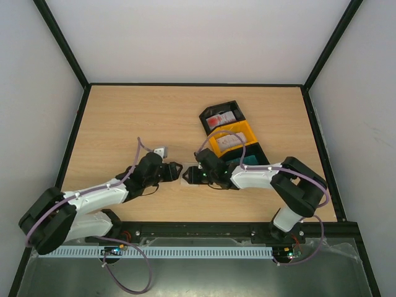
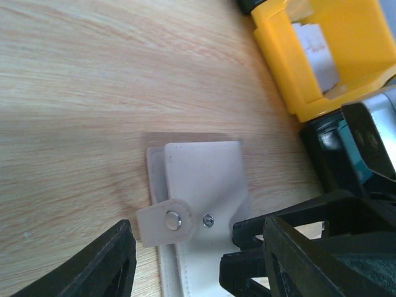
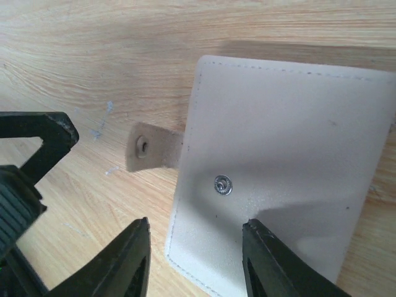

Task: Put the credit cards into the card holder
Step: Close the card holder at the center of the board.

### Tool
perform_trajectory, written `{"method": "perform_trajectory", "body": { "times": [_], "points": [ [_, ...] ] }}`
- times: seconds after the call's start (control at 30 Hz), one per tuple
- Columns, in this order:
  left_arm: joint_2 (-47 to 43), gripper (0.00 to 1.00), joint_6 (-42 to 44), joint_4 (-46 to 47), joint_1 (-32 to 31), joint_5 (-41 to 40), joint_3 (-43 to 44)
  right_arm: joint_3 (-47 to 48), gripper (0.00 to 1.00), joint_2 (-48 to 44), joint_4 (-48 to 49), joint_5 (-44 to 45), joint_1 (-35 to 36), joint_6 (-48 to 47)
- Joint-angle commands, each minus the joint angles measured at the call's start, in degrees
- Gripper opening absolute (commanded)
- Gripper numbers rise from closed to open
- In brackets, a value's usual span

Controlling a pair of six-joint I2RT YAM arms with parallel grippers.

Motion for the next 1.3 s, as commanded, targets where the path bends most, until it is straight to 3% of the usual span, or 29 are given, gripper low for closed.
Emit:
{"method": "perform_trajectory", "body": {
  "times": [0.0, 0.37, 0.73, 1.0, 1.27],
  "points": [
    [-4.18, 0.58, 0.68, -0.66, 1.22, 2.12, -1.06, -0.80, 0.39, -5.82, -0.51, 3.40, 0.09, 1.39],
    [-10.53, 0.62, -0.97, -4.19, 3.67, 2.46, -1.24, -1.79, 0.43, -13.07, -12.91, 18.99, 0.12, -0.14],
    [-4.45, 0.57, -1.38, -2.35, 4.80, 5.99, -1.66, -4.73, 0.44, -6.38, -5.09, 10.24, 0.06, -0.72],
    [2.30, 0.62, 1.33, -0.35, 4.89, 9.83, 0.43, -2.79, 0.45, -1.22, -4.09, 8.23, 0.11, -2.77],
    [6.08, 0.64, 5.43, -9.36, 3.02, 6.00, 6.74, -2.34, 0.44, 1.97, -3.88, 8.32, 0.10, -2.94]
  ]
}}
